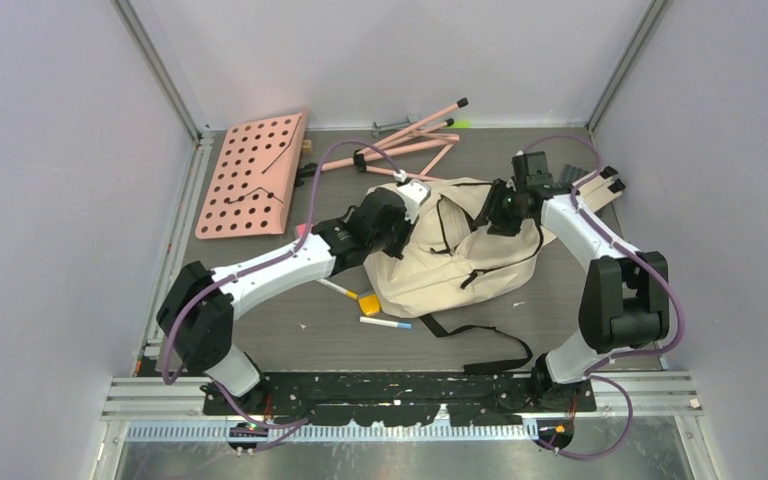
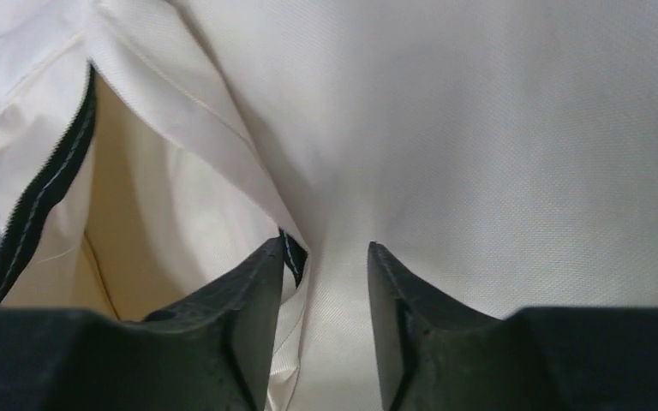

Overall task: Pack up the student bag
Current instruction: Unzip the student bag at the center of the board.

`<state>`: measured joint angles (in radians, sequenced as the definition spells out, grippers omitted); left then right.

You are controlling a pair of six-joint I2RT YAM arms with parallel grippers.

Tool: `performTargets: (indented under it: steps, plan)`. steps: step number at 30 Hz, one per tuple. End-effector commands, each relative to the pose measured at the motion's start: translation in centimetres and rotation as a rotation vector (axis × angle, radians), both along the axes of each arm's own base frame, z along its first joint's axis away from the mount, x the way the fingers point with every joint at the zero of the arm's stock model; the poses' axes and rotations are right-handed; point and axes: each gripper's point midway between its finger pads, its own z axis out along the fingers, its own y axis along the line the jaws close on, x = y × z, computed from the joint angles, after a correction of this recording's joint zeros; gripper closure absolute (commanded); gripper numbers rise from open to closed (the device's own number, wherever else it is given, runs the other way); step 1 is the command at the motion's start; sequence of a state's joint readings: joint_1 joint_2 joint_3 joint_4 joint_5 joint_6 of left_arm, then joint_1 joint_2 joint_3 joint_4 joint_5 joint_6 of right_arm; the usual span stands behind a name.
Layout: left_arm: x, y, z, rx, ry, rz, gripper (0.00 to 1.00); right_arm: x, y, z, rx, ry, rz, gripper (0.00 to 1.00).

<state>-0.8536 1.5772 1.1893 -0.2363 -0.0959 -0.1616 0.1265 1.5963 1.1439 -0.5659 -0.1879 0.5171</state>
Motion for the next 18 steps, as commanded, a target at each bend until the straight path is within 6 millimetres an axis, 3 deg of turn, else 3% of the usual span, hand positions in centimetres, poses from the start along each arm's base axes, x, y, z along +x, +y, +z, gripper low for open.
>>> performTargets:
  steps: [1,4,7,10,12,16,18]
  plan:
    - [0.8,-0.1,3.2,-0.064,-0.03,0.032,0.86,1.4,0.4,5.7,0.02,-0.222,0.072,0.47]
    - [1.1,0.6,4.7,-0.097,-0.038,0.07,0.48,1.5,0.4,7.2,0.005,-0.279,0.104,0.43]
    - [1.2,1.6,6.6,-0.146,-0.051,0.102,0.28,1.5,0.2,8.5,-0.011,-0.32,0.125,0.42]
    - [2.0,3.6,8.1,-0.188,-0.055,0.168,0.19,1.6,0.1,9.3,-0.024,-0.343,0.134,0.41]
    - [3.1,5.7,8.0,-0.207,-0.029,0.255,0.16,1.6,0.1,9.4,-0.029,-0.343,0.14,0.41]
    - [6.0,11.8,5.1,-0.181,0.097,0.509,0.15,1.6,0.2,9.3,-0.028,-0.339,0.148,0.41]
    - [6.9,13.9,3.7,-0.145,0.142,0.591,0.16,1.6,0.2,9.2,-0.026,-0.339,0.148,0.41]
